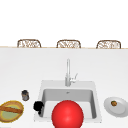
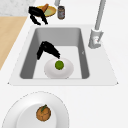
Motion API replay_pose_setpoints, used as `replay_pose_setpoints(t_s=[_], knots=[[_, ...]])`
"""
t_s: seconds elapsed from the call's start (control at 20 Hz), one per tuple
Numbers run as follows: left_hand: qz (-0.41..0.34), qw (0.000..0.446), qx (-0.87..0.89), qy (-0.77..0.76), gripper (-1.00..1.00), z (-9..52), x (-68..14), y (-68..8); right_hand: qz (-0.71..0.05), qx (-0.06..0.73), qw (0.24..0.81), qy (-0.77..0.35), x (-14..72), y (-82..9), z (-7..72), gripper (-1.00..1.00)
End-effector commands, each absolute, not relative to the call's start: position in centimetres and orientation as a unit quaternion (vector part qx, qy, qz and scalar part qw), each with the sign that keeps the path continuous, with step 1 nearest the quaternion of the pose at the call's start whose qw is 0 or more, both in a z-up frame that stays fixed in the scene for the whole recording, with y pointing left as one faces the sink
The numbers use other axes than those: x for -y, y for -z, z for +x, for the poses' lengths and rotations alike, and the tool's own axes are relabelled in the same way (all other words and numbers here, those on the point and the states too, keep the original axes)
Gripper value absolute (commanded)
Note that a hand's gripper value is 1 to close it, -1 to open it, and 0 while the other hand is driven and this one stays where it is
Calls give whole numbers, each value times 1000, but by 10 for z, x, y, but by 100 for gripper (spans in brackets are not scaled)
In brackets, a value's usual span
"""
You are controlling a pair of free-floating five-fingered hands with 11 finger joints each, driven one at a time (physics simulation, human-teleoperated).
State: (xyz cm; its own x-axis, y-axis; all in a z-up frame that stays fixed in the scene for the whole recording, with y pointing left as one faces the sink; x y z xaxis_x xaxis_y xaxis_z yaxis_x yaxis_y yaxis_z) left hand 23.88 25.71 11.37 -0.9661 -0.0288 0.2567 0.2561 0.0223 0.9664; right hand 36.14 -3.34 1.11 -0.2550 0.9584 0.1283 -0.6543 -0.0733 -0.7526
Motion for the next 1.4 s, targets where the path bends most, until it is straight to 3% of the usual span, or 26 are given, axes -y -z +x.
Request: replay_pose_setpoints(t_s=[0.0,0.5,0.9,1.35], knots=[[-80,103,708,695,0,239,-257,-114,-228,370,564,-702,35,8,369,-100],[-80,103,708,695,0,239,-257,-114,-189,356,573,-714,36,12,394,-100],[-80,103,708,695,0,239,-257,-114,-220,364,563,-709,36,45,408,-100],[-80,103,708,695,0,239,-257,-114,-169,338,583,-720,37,70,456,-100]])
